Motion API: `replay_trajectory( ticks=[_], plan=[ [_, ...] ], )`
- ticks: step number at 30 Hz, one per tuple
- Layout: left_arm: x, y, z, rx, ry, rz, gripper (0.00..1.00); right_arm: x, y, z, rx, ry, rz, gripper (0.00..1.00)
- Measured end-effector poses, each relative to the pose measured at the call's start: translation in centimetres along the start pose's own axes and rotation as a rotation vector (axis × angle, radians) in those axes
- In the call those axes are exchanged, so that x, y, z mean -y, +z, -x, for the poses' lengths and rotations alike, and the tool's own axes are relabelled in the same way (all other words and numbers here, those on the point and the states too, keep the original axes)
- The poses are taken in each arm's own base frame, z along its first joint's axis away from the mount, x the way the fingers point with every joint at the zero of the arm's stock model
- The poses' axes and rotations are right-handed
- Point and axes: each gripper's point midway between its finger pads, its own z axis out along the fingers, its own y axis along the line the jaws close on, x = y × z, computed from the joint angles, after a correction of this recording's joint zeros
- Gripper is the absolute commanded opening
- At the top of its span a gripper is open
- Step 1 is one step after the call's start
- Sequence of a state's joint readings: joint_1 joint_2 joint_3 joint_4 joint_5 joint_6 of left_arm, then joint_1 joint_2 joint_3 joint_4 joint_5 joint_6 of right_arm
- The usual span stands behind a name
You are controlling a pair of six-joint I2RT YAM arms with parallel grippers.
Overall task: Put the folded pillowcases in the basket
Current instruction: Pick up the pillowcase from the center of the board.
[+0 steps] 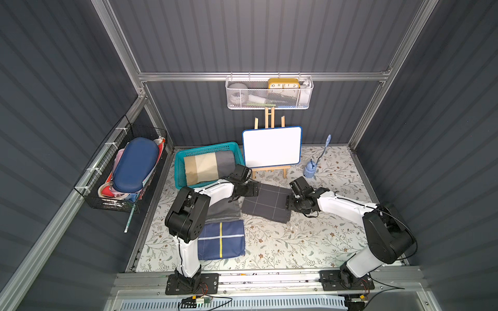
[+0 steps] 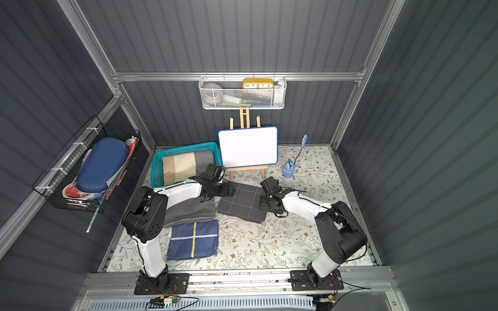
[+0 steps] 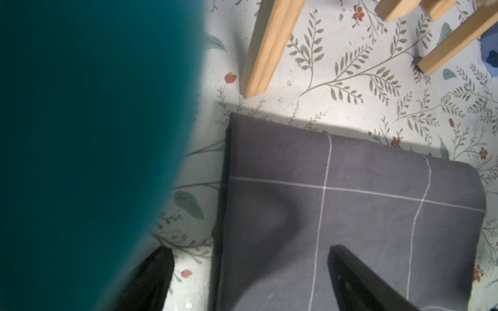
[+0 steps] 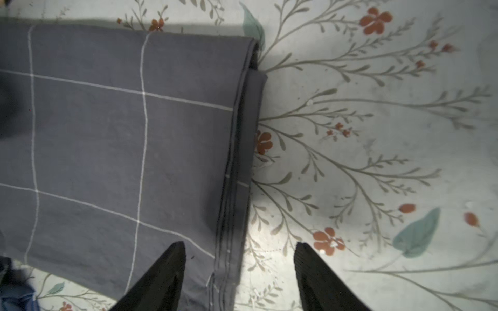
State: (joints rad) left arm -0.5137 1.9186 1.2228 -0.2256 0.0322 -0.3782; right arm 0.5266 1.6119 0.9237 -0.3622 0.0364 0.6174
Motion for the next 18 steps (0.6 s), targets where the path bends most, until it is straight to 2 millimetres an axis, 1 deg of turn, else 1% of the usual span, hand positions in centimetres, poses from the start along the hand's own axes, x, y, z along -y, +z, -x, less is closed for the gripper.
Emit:
replay_trajectory(
  ticks=[5,9,10,12,16,18],
  plan=[
    [0.3,0.4,0.3,0.012,0.017,-0.019,0.79,-0.4,1.2,-0.3,-0.029,0.027,0.019,0.68],
    [1.2,1.0,0.7,0.024,0.035,-0.045,0.72,0.0,2.1,-0.7,-0.054,0.051,0.006,0.63],
    [1.5,1.2,0.5,0.019,0.04,-0.053,0.69,-0.2,2.1,-0.6,-0.053,0.055,0.014,0.61],
    [1.8,1.9,-0.4,-0.007,0.056,-0.051,0.65,-0.5,2.3,-0.5,-0.055,0.064,0.026,0.6],
    [2.8,2.1,-0.8,-0.019,0.062,-0.074,0.54,-1.1,2.5,-0.3,-0.054,0.071,0.052,0.55],
    [3.1,2.1,-1.0,-0.025,0.059,-0.081,0.48,-1.2,2.6,-0.3,-0.059,0.076,0.06,0.49]
  ],
)
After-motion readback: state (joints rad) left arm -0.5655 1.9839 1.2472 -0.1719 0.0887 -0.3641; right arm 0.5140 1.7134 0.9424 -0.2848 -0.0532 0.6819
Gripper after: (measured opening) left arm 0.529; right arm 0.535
